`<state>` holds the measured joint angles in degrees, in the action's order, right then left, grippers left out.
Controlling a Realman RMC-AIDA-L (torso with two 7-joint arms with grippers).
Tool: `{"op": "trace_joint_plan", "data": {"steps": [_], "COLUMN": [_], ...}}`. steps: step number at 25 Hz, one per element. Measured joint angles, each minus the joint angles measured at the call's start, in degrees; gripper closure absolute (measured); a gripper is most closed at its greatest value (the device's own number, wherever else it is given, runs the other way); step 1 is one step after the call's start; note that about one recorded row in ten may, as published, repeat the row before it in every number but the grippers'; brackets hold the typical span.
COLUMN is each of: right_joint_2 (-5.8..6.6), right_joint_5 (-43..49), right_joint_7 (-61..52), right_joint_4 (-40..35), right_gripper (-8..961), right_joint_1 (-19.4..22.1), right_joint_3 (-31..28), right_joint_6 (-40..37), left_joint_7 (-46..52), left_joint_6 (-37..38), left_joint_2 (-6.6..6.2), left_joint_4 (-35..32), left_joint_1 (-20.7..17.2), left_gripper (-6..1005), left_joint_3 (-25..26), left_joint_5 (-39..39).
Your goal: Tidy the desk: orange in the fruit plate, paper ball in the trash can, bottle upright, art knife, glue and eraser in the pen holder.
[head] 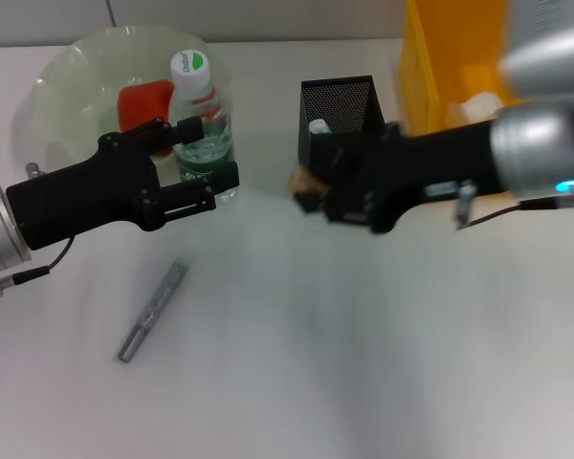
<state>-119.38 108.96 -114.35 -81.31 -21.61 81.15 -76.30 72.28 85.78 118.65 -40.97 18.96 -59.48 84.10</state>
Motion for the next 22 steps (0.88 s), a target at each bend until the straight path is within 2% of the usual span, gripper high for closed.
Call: {"op": "trace_joint_plan", "data": {"steps": [4,6,8,11,13,14,16,18,22], "right_joint_2": [0.06,0.08,0.08,0.10,0.13,0.13,0.18,0.21,0.21], "right_joint_5": [-14.84,-17.43,-23.31,-26.18,-30.31,-30.31,-32.18,-32.40,-32.25], "right_joint_7": [10.68,13.18,18.72,22.50,29.11,29.11,32.91,36.76,40.59], "right_joint_4": [5.33,6.99,12.22,16.14,23.70,23.70,28.71,35.63,41.01], "right_gripper": [696,696,695,695,694,694,693,693,692], "right_joint_1": [4.15,4.75,5.78,5.92,5.12,5.12,3.71,0.37,-2.72], "right_joint_3": [-7.38,-8.74,-12.37,-15.08,-18.81,-18.81,-21.15,-24.10,-25.45], "right_joint_6": [-2.52,-3.17,-4.25,-4.58,-4.66,-4.66,-4.59,-4.24,-3.21], "left_joint_7": [0.02,0.06,0.13,0.12,0.03,0.01,0.01,-0.02,-0.03], "left_joint_6": [-0.48,-0.61,-0.81,-0.81,-0.82,-0.81,-0.80,-0.84,-0.88], "left_joint_2": [0.11,0.11,0.11,0.10,0.09,0.09,0.09,0.09,0.13], "left_joint_4": [0.34,0.58,1.80,2.30,2.88,2.97,3.01,3.06,3.08], "left_joint_1": [0.38,0.52,1.10,1.28,1.49,1.50,1.53,1.54,1.73], "left_gripper": [191,191,191,191,191,191,191,191,191], "left_joint_3": [-0.02,-0.02,-0.02,-0.02,-0.04,-0.07,-0.13,-0.39,-0.45], "left_joint_5": [-0.05,-0.12,-0.66,-0.89,-1.29,-1.35,-1.46,-1.50,-1.51]}}
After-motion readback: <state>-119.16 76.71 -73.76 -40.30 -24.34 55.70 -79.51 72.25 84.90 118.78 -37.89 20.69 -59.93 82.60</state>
